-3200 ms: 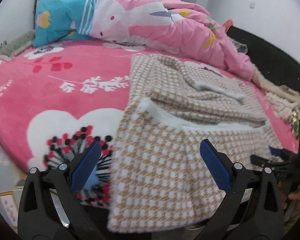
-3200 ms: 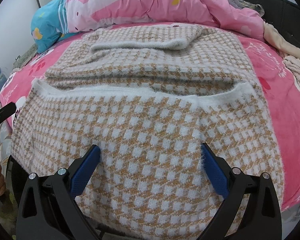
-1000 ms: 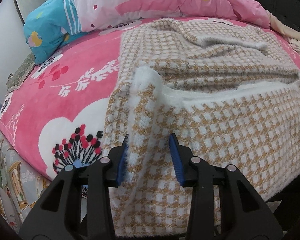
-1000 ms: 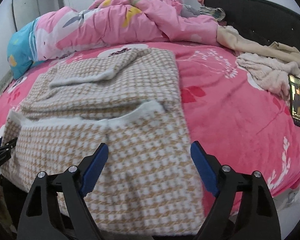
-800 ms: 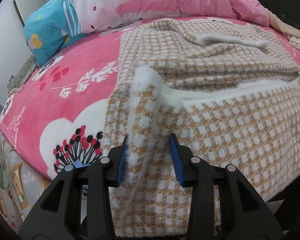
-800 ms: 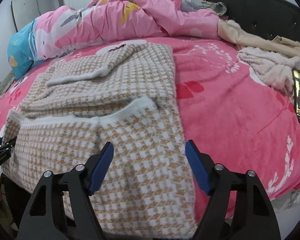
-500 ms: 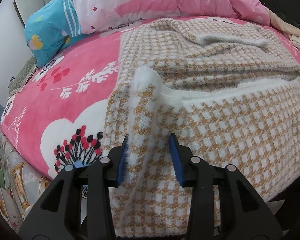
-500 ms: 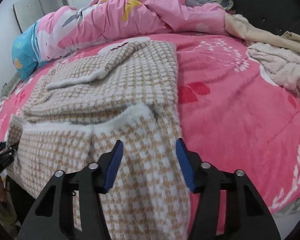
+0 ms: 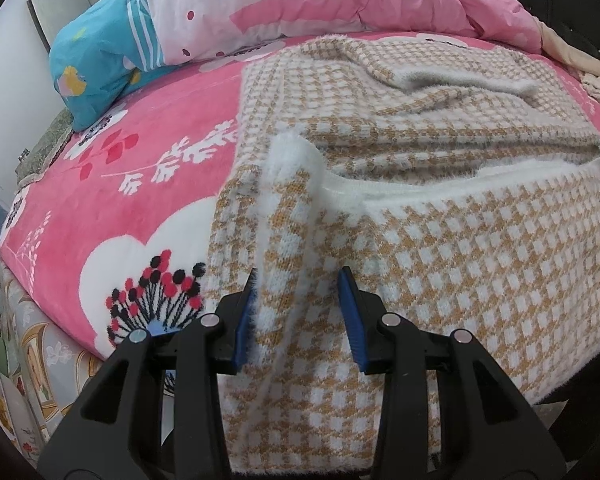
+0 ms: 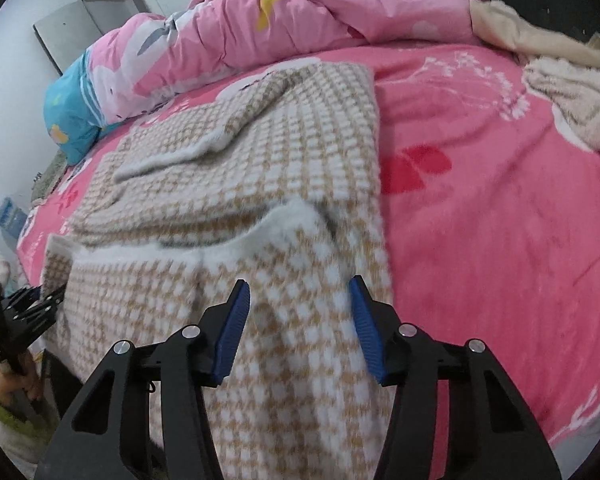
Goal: Fold large clothes
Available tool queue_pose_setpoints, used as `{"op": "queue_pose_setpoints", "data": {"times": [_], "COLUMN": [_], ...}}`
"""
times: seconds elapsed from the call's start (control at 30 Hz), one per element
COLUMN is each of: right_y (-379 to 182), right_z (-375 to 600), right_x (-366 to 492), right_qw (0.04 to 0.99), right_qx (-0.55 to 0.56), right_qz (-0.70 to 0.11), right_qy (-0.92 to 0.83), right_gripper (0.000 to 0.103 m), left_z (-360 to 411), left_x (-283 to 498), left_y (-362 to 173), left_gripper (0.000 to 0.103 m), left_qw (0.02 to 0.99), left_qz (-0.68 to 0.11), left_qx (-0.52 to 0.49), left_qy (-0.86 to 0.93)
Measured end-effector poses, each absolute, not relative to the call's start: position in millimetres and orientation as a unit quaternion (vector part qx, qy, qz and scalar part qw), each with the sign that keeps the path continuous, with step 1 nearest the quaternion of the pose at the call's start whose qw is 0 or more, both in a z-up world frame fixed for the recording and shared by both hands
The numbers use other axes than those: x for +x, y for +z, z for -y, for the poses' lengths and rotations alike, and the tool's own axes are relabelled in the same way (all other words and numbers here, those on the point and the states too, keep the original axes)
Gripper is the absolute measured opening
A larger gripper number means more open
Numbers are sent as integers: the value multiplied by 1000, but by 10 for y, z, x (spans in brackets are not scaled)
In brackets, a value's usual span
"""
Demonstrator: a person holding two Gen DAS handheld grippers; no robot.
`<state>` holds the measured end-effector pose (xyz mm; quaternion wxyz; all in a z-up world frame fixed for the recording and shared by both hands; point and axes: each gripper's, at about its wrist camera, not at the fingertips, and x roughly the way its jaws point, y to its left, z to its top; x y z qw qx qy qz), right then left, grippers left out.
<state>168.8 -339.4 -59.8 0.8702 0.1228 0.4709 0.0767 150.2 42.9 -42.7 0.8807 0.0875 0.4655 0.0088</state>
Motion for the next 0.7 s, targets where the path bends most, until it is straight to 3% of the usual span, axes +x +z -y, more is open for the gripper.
{"op": "queue_pose_setpoints", "data": {"times": [0.1, 0.33, 0.5, 0.7], "right_y": [-587, -648, -788, -747], "right_z": [3456, 3573, 3634, 3528], "right_x": [1611, 1673, 1806, 1715], "right_qw": [861, 844, 827, 825], "right_qx": [149, 198, 236, 199], "right_qz": [-477, -488, -498, -516], "right_qy": [91, 103, 111, 113], "right_gripper": [50, 38, 37, 37], "left_z": [-435, -435, -440, -445], "left_x": [1498, 1502, 1503, 1497], "left_y": [-427, -425, -425, -426], "left_gripper": [37, 37, 37, 37], "left_qw": [881, 881, 881, 881], "left_qz": [-465, -465, -465, -464], "left_qx": [89, 87, 86, 86], "left_qy": [9, 7, 6, 7]}}
